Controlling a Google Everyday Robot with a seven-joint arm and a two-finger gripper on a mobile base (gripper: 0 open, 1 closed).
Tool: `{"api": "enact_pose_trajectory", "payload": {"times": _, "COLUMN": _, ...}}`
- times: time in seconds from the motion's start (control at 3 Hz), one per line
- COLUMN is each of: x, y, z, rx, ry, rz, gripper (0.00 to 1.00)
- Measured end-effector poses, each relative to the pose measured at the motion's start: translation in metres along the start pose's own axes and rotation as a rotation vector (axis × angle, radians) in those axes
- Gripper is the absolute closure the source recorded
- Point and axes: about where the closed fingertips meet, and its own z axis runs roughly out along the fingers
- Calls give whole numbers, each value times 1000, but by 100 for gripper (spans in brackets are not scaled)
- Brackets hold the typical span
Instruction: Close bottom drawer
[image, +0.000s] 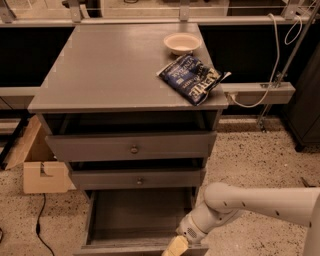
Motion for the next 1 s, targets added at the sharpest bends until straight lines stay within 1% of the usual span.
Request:
{"api": "enact_pose_trajectory", "payload": {"times": 0.33, "x": 0, "y": 0, "z": 0, "rx": 0, "ry": 0, "rz": 0, "gripper": 0}}
{"api": "enact_pose_trajectory", "payload": {"times": 0.67, "x": 11, "y": -13, "z": 13, "rx": -43, "ry": 3, "rz": -20, "gripper": 0}}
{"api": "enact_pose_trajectory", "payload": {"times": 1.0, "x": 30, "y": -54, "z": 38, "rx": -92, "ry": -2, "rz": -33, "gripper": 0}}
